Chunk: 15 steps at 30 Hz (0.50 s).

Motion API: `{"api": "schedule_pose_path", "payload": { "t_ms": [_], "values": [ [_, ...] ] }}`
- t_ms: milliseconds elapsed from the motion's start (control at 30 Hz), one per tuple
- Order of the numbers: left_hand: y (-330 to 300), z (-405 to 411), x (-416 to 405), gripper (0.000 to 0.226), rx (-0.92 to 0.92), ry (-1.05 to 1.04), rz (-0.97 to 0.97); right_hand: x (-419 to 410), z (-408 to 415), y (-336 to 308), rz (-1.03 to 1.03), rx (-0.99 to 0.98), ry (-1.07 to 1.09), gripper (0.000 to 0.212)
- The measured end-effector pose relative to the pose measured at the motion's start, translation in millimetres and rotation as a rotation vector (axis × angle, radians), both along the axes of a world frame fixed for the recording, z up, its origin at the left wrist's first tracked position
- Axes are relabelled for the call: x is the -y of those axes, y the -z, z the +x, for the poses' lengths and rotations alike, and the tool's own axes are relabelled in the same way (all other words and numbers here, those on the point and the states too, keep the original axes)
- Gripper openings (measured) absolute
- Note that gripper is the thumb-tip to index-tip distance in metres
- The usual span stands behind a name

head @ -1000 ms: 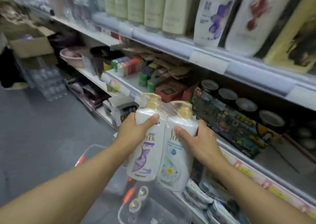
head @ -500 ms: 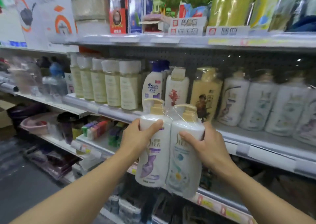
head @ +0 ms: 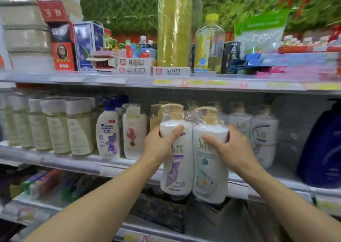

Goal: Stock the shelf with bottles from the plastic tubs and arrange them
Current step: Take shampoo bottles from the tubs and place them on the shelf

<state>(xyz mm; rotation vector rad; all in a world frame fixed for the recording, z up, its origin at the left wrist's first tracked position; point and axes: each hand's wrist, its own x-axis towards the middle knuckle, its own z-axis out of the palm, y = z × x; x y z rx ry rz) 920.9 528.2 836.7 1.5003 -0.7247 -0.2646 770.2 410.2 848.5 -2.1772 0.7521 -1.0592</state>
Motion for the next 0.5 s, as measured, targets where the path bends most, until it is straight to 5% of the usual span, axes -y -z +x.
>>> {"api": "schedule_pose_path", "payload": {
  "t_ms": [300,400,500],
  "values": [
    [-19.5,9.8,70.0,0.045,0.047,0.006,0.029,64.2,6.1,-18.5,0.013,0.005,0.068,0.049],
    [-22.8,14.7,88.0,0.065,0.017,-0.015,0.036,79.8,10.5,-19.1,0.022,-0.015,0.093,0.041],
    [-20.4,19.1,102.2,0.067,-0.029,-0.015,0.072,94.4,16.2,-13.3,-0.004,0.011,0.063,0.063]
  ]
}}
